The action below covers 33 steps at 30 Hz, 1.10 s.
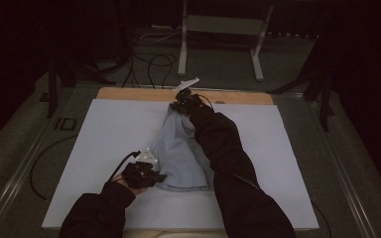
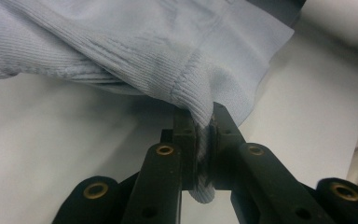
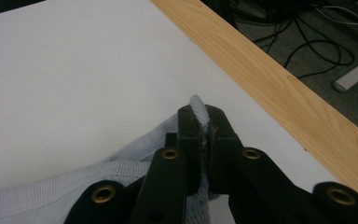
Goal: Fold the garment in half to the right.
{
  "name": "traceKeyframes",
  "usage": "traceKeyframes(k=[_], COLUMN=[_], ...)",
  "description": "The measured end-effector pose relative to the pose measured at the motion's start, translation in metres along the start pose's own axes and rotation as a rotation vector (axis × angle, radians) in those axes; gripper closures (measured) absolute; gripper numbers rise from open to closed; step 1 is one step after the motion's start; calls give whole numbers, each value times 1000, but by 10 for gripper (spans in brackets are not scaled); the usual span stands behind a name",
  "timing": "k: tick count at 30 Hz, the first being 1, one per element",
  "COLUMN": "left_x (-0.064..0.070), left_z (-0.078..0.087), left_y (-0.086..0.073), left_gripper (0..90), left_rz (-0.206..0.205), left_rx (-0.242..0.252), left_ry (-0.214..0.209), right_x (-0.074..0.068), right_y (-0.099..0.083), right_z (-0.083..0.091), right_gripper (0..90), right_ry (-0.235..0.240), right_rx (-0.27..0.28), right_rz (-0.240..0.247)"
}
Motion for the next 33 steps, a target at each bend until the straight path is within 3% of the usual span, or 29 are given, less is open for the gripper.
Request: traceKeyframes(k=[13, 33], left_x=[15, 48], left_z=[-4, -20], left_y=[18, 51], left_gripper=[848, 848], left_rz=[-51, -140], left_rx=[-27, -55], left_ry=[11, -18], right_x=[12, 35], right_y=[-9, -37], right_z=[28, 71], right_gripper=[869, 869], right_ry=[-17, -46], right_rx=[47, 85], right_rz=[-25, -81])
Point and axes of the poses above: each handheld gripper's, and its own axes: z roughly backward along the jaws, y roughly out of its top, x roughly to its right, the point moved 7 cm from there along -z, roughly forward along the jaws, and after that the axes turned 10 degrees about z, right-handed, at the moved point
